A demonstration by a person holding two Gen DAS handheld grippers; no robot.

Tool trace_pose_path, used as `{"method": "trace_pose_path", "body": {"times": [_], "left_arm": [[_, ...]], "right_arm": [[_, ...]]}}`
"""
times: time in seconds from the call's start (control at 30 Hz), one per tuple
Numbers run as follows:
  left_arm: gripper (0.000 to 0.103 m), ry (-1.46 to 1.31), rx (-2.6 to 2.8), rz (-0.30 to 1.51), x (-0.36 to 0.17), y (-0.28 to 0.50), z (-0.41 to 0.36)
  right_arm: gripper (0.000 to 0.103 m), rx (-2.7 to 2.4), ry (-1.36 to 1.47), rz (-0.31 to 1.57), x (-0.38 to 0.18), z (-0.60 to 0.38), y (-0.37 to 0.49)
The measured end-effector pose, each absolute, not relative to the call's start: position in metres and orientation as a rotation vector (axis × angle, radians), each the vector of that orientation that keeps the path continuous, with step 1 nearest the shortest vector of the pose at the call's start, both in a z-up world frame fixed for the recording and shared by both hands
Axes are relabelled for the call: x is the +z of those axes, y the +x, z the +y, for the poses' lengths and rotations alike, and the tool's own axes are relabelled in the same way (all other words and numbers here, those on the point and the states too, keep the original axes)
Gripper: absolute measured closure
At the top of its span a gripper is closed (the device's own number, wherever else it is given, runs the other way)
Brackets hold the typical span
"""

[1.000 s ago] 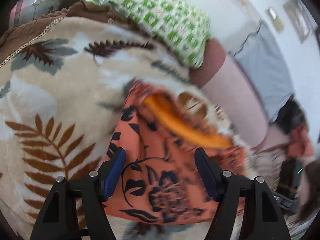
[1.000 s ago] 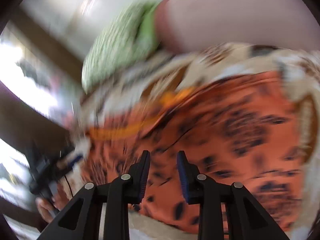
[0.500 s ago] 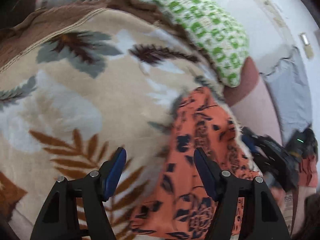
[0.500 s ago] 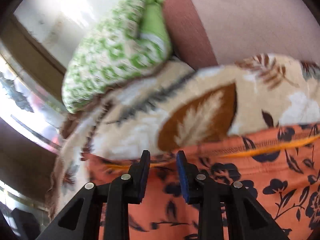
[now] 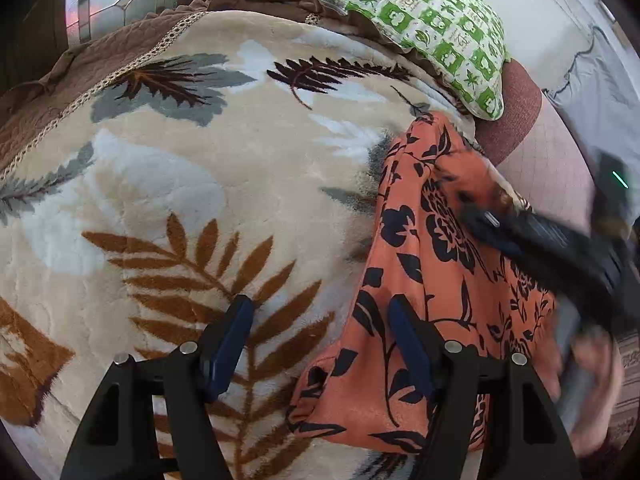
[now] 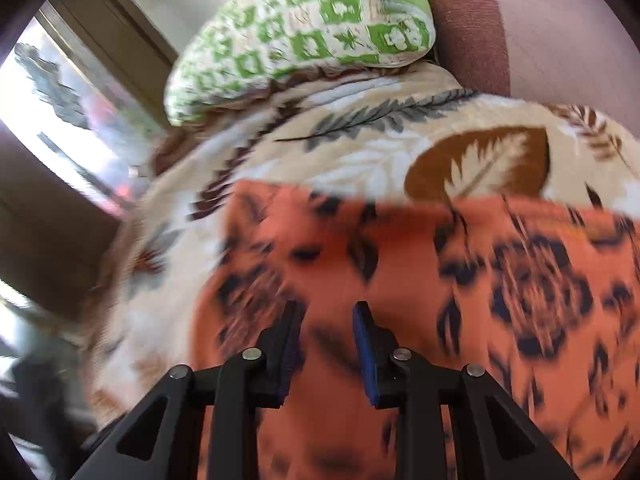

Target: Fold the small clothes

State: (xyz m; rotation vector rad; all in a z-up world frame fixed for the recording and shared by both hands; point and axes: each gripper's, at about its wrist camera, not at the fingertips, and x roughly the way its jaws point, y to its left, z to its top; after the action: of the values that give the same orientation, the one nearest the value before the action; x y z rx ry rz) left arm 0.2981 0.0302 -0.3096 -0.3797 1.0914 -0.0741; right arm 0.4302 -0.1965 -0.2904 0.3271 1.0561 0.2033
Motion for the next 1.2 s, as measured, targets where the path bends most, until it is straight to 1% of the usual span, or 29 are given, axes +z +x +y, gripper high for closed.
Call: {"method": "trace_pose_path", "body": {"times": [0.03, 0.1, 0.13, 0.2, 0.33, 0.37, 0.43, 0.57, 0.67, 0.73, 0.77, 0.8, 0.83, 0.9, 0.93, 0.97, 1.07, 1.13, 1.17, 1.2], "left_arm": [[0.032, -0.377, -0.075, 1.094, -0.309, 0.3, 0.03], [0.032, -0.374, -0.078, 1.101, -0.309, 0.302, 0.03], [0.032, -0.37, -0.079, 1.105, -0.308, 0.305, 0.029], [0.032, -0.366, -0.084, 1.102, -0.306, 0.308, 0.029], [0.032, -0.34, -0.084, 0.985, -0.284, 0.303, 0.03], [0.032, -0.323, -0.098, 0.956, -0.278, 0.3, 0.027], [0.032, -0.277, -0.148, 0.936, -0.272, 0.295, 0.016], [0.032, -0.202, -0.237, 0.982, -0.281, 0.287, -0.013], [0.032, -0.106, -0.189, 1.077, -0.304, 0.29, -0.028], [0.028, -0.124, -0.168, 1.109, -0.315, 0.296, -0.025], [0.028, -0.144, -0.169, 1.113, -0.313, 0.298, -0.023], [0.028, -0.155, -0.166, 1.114, -0.31, 0.3, -0.022], [0.028, -0.165, -0.165, 1.102, -0.307, 0.3, -0.02], [0.028, -0.177, -0.148, 1.054, -0.299, 0.302, -0.016], [0.028, -0.174, -0.141, 1.028, -0.294, 0.302, -0.015], [0.028, -0.173, -0.152, 1.006, -0.289, 0.303, -0.015], [0.028, -0.179, -0.183, 1.017, -0.29, 0.306, -0.017], [0.026, -0.149, -0.125, 1.079, -0.304, 0.314, -0.017], [0.023, -0.167, -0.119, 1.109, -0.312, 0.318, -0.014], [0.023, -0.202, -0.119, 1.105, -0.313, 0.319, -0.01]], "right_arm": [[0.075, 0.182, 0.332, 1.066, -0.297, -0.197, 0.442], [0.075, 0.159, 0.344, 1.057, -0.301, -0.199, 0.453], [0.075, 0.146, 0.394, 1.036, -0.303, -0.207, 0.471], [0.075, 0.124, 0.445, 1.013, -0.298, -0.217, 0.475], [0.074, 0.141, 0.514, 0.944, -0.283, -0.241, 0.459], [0.074, 0.138, 0.483, 0.909, -0.267, -0.256, 0.43], [0.074, 0.108, 0.462, 0.894, -0.257, -0.279, 0.389], [0.075, -0.032, 0.399, 0.883, -0.25, -0.338, 0.321], [0.072, -0.195, 0.447, 0.918, -0.267, -0.403, 0.286], [0.073, -0.313, 0.467, 0.956, -0.29, -0.441, 0.27], [0.075, -0.326, 0.511, 0.971, -0.302, -0.459, 0.263], [0.086, -0.301, 0.576, 0.946, -0.305, -0.471, 0.256], [0.087, -0.288, 0.627, 0.928, -0.301, -0.478, 0.252], [0.086, -0.309, 0.609, 0.91, -0.285, -0.478, 0.257], [0.083, -0.301, 0.584, 0.871, -0.274, -0.476, 0.264], [0.082, -0.281, 0.578, 0.837, -0.266, -0.474, 0.271], [0.082, -0.293, 0.588, 0.805, -0.256, -0.476, 0.299], [0.082, -0.374, 0.588, 0.863, -0.271, -0.485, 0.32], [0.082, -0.431, 0.574, 0.944, -0.287, -0.488, 0.333], [0.083, -0.456, 0.583, 1.01, -0.302, -0.493, 0.34]]}}
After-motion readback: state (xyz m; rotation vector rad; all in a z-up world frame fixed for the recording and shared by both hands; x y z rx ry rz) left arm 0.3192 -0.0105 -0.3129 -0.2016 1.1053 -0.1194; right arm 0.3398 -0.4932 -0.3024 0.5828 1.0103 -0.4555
